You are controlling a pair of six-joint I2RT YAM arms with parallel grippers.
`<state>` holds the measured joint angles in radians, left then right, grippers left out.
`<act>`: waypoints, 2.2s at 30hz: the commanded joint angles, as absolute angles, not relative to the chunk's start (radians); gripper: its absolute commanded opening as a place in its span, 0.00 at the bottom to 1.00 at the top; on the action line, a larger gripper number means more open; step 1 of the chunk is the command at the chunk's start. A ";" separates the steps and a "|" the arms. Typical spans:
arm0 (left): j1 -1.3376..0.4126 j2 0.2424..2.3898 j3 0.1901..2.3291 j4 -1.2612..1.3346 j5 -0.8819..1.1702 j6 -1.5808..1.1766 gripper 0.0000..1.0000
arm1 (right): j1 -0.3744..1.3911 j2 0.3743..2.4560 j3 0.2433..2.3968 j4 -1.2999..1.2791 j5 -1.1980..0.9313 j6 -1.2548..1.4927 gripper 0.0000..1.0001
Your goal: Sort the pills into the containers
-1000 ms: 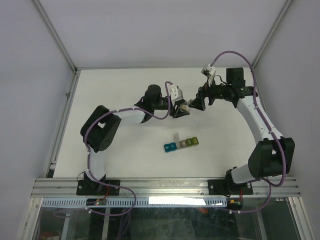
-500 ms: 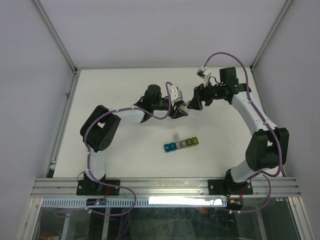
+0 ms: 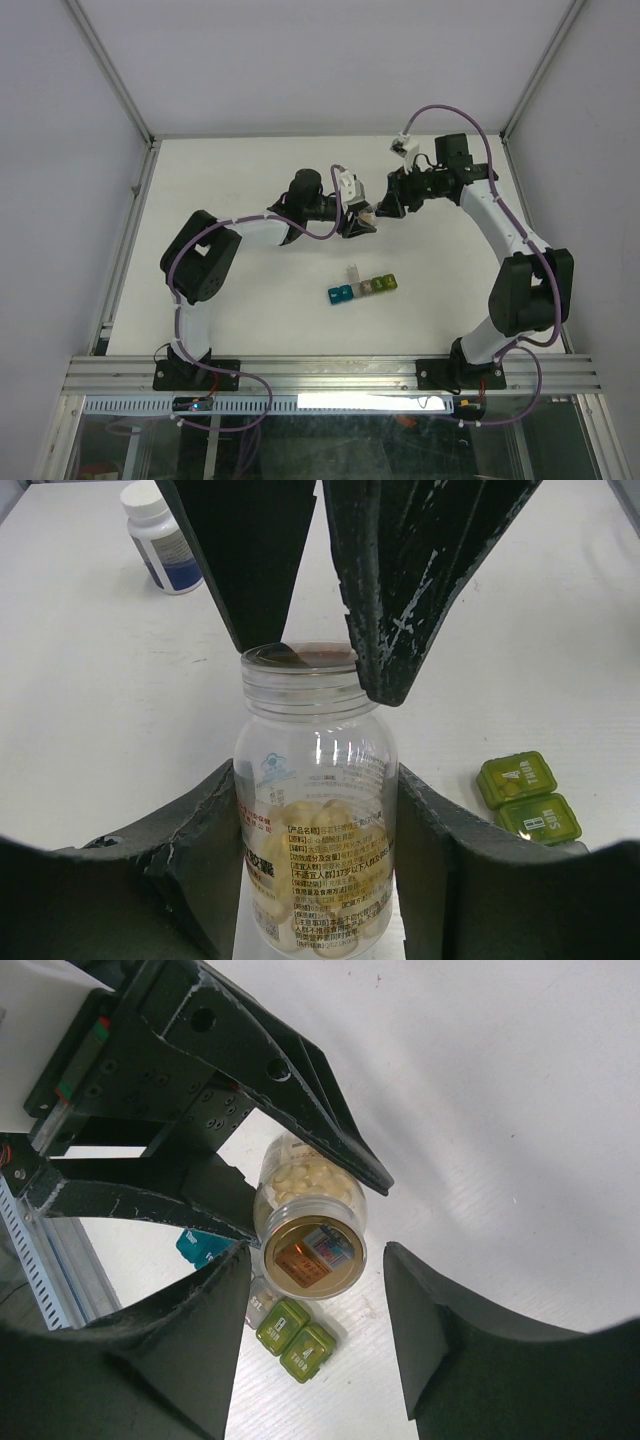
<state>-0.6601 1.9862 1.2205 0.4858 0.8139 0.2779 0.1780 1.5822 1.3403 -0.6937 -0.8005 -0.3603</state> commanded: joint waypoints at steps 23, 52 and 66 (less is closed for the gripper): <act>-0.646 1.948 1.270 0.430 1.001 0.369 0.00 | 0.242 1.539 1.417 -1.057 -0.867 -1.499 0.00; -0.641 1.931 1.225 0.539 0.954 0.316 0.00 | 0.011 1.411 1.195 -0.464 -1.027 -0.172 0.99; -0.641 1.940 1.229 0.549 0.945 0.305 0.00 | 0.161 1.491 1.247 -0.536 -0.818 -0.230 0.77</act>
<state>-0.6460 1.9862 1.2221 0.4808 0.9413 0.3027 0.1516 1.4952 1.1934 -0.5236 -0.8551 -0.2180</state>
